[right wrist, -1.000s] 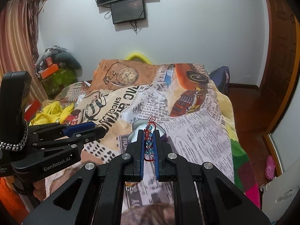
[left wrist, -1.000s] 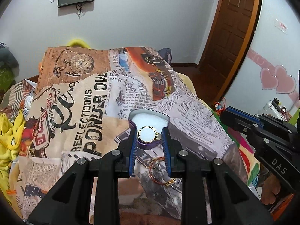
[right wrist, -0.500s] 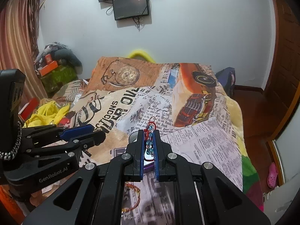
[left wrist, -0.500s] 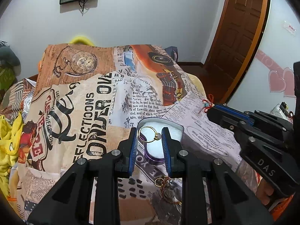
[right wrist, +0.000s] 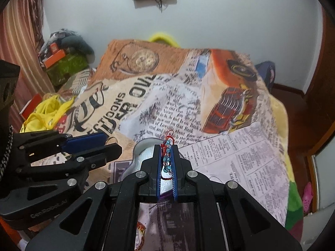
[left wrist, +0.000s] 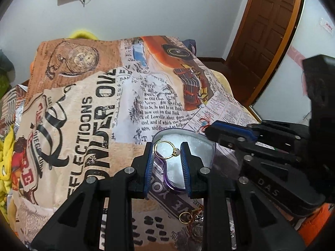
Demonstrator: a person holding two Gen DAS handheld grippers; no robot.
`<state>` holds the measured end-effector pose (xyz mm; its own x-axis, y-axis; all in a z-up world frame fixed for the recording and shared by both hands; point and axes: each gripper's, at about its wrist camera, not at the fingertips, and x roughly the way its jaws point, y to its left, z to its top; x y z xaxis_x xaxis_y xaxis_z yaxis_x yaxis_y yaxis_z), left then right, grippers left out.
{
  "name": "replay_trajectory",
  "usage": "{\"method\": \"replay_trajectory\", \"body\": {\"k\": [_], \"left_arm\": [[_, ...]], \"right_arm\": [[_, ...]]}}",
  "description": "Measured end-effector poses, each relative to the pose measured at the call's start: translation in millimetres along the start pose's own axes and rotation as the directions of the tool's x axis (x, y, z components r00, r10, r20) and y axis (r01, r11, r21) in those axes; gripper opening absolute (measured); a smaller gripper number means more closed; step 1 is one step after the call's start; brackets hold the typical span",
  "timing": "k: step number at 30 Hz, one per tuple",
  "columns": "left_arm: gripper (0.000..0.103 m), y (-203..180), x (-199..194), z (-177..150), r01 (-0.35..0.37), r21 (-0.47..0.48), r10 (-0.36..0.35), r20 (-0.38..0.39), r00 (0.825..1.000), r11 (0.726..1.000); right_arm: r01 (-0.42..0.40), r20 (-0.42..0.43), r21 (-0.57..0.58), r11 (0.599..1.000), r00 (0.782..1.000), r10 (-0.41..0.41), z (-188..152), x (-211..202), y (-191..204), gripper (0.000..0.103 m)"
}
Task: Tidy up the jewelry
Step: 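Carry the earring in the right tool and the ring in the left tool over the tin, then open the right tool to drop the earring into the tin while the left tool releases the ring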
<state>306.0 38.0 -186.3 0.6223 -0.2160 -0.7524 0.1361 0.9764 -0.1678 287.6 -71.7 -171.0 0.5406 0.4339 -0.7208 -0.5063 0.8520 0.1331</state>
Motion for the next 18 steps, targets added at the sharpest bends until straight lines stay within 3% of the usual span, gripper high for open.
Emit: {"method": "replay_trajectory", "body": {"k": [8, 18], "left_arm": [[0.025, 1.2, 19.0, -3.5, 0.056, -0.002, -0.056, -0.056, 0.997, 0.998], [0.025, -1.2, 27.3, -5.9, 0.073, 0.012, -0.072, -0.085, 0.994, 0.997]], "right_arm": [[-0.074, -0.116, -0.03, 0.997, 0.991, 0.07, 0.4, 26.4, -5.0, 0.007], [-0.099, -0.17, -0.037, 0.994, 0.981, 0.092, 0.2, 36.3, -9.4, 0.007]]}}
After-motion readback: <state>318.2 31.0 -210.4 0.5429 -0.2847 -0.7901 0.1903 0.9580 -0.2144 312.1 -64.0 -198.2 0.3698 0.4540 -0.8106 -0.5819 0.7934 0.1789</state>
